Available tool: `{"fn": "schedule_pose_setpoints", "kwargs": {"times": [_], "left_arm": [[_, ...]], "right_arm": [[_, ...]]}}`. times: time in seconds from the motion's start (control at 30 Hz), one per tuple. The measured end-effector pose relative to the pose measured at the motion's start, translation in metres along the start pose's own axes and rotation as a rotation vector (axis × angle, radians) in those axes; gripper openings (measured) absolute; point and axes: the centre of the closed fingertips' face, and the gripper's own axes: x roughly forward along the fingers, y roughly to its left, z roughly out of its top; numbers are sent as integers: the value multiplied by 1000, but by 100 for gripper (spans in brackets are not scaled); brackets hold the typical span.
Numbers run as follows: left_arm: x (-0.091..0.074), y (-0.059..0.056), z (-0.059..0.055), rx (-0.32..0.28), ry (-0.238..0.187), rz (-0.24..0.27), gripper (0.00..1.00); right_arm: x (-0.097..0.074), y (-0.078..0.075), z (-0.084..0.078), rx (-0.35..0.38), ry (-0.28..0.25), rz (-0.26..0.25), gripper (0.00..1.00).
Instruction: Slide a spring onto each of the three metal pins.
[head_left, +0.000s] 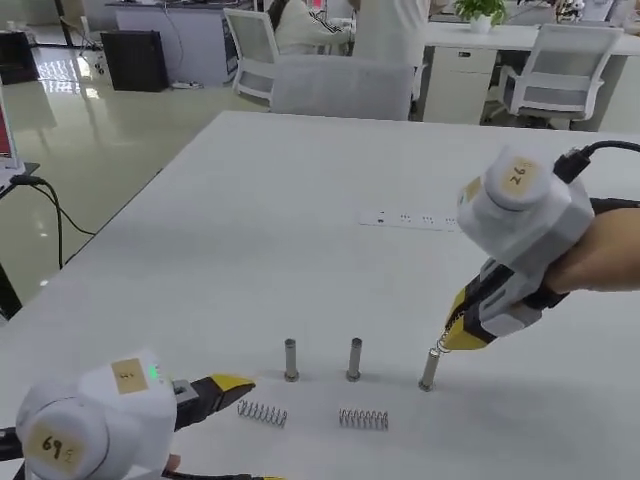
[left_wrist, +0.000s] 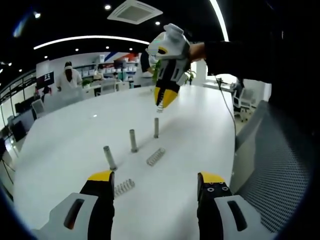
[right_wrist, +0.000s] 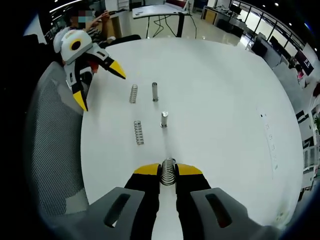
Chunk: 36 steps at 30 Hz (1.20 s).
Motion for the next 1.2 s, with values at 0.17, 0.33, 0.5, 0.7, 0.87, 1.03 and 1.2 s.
{"fn": "schedule_pose_setpoints", "kwargs": {"times": [0.17, 0.33, 0.5, 0.7, 0.87, 1.03, 1.2], "left_arm": [[-1, -1, 0, -5, -4, 1, 63], [-2, -1, -1, -13, -7, 5, 62], [-3, -1, -2, -17, -9, 6, 62], [-2, 0, -2, -14, -9, 6, 62], [-2, 0, -3, -14, -6, 6, 61], [-2, 0, -3, -12, -2, 5, 61], [-1, 0, -4, -11, 2, 7, 61]], "right_arm": [[6, -4, -3, -10, 43, 10, 8], [13, -4, -4, -9, 68, 30, 8], [17, -5, -6, -10, 84, 41, 8], [24, -6, -7, -11, 100, 53, 8], [32, -7, -10, -18, 129, 64, 8], [42, -9, -13, -16, 157, 70, 8], [55, -10, -19, -23, 191, 68, 8]]}}
